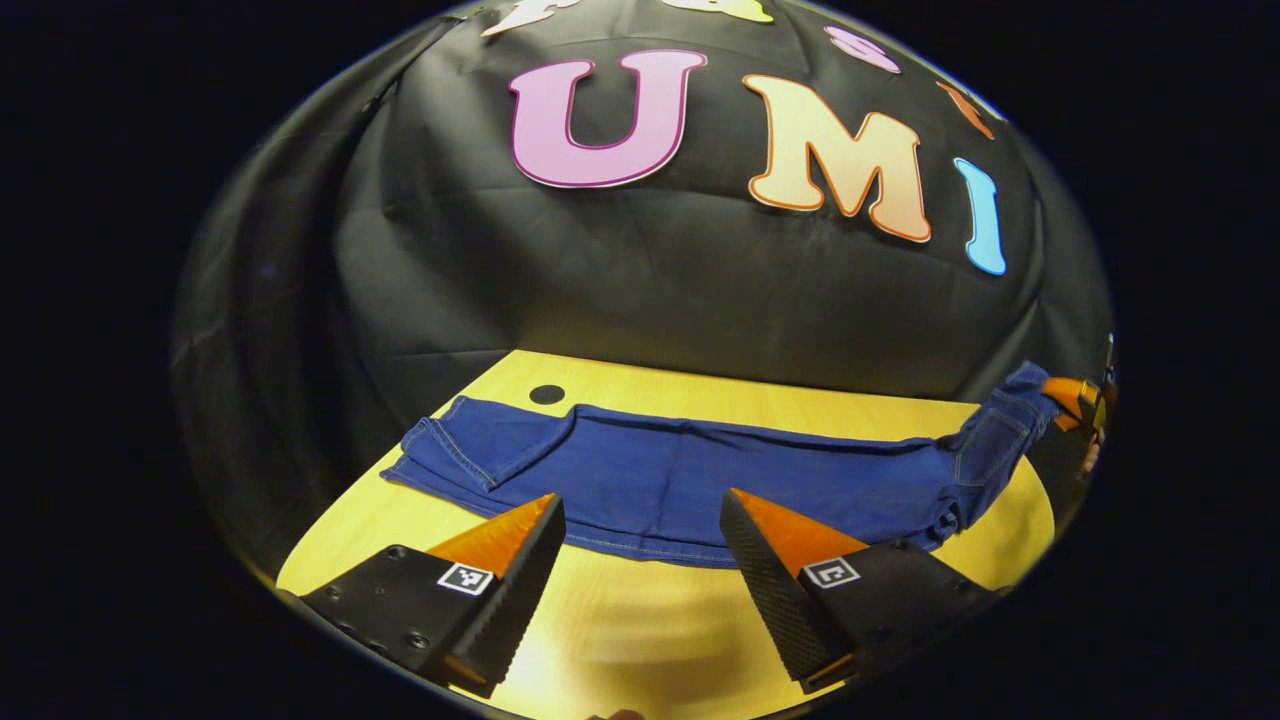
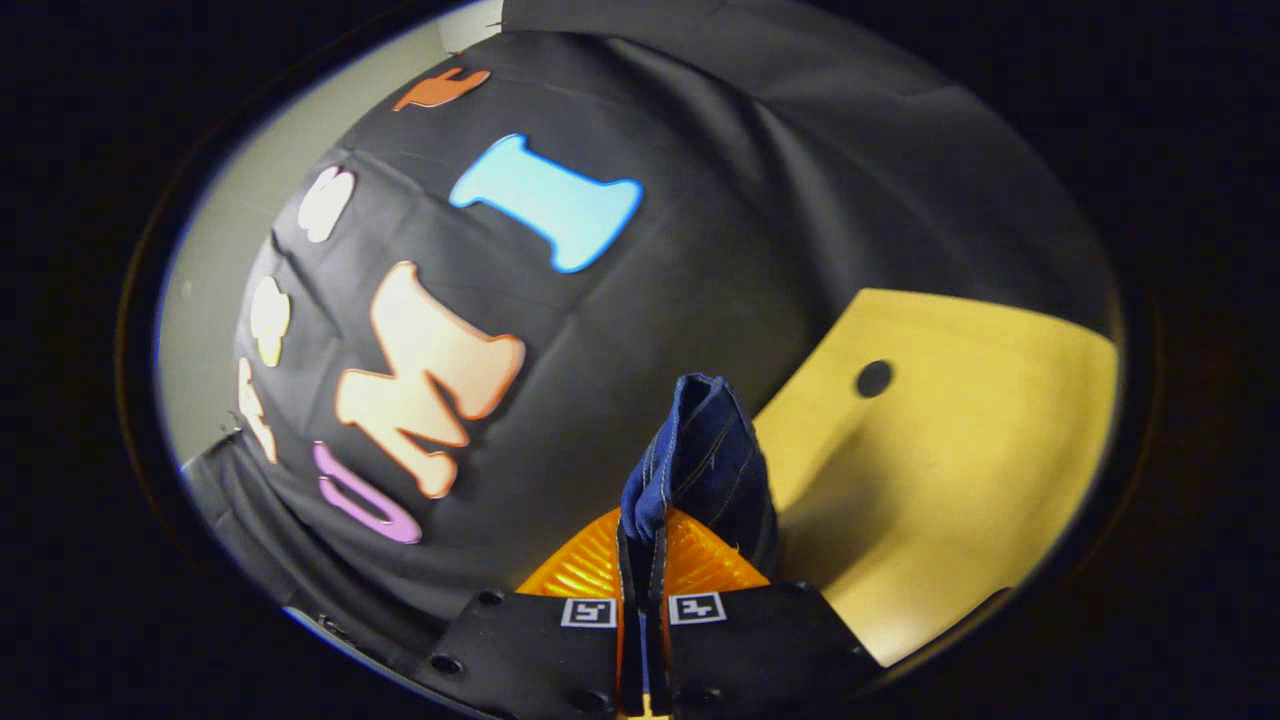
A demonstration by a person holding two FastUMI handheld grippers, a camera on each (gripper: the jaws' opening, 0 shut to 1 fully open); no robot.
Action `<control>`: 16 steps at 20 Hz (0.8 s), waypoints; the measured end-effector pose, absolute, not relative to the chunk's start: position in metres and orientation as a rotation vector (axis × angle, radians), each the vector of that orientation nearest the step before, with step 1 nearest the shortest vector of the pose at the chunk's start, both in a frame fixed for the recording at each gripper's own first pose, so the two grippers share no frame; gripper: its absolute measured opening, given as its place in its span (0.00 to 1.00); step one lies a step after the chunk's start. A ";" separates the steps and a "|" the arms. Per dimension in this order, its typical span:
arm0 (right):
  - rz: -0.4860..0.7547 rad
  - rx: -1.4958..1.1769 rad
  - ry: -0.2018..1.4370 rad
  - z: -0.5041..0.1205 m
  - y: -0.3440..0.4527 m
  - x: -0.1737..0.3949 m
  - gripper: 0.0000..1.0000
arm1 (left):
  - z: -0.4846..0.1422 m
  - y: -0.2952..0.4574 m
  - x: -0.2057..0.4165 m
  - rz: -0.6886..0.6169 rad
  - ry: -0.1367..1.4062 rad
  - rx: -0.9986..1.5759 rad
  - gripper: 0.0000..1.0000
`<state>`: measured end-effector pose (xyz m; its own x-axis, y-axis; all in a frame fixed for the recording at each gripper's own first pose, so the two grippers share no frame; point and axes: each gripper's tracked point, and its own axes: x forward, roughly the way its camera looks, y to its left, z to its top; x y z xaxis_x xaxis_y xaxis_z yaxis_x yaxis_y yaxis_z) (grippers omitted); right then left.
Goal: Grasp the waist and the cuffs of the jeans and fold them to make the two legs overlap; first hold the waist and fold one-third of the jeans toward the cuffs, then hold the cuffs and fold the remaining one-third in the same direction to finish folding.
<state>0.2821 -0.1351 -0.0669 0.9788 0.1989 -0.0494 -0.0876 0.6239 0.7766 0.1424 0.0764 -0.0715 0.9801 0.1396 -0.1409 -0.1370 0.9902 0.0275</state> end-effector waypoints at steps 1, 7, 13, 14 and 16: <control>0.219 0.899 0.129 -0.062 -0.106 0.285 0.05 | -0.072 0.084 0.143 0.133 0.144 0.025 0.96; 0.483 0.935 0.190 -0.070 0.053 0.284 0.05 | -0.088 0.124 0.150 0.130 0.155 -0.017 0.95; 0.499 0.802 0.412 -0.175 0.154 0.288 0.05 | -0.102 0.150 0.151 0.158 0.166 -0.072 0.95; 0.498 0.783 0.445 -0.190 0.165 0.285 0.05 | -0.103 0.155 0.151 0.162 0.164 -0.074 0.95; 0.476 0.718 0.511 -0.227 0.181 0.278 0.04 | -0.104 0.161 0.152 0.170 0.159 -0.079 0.95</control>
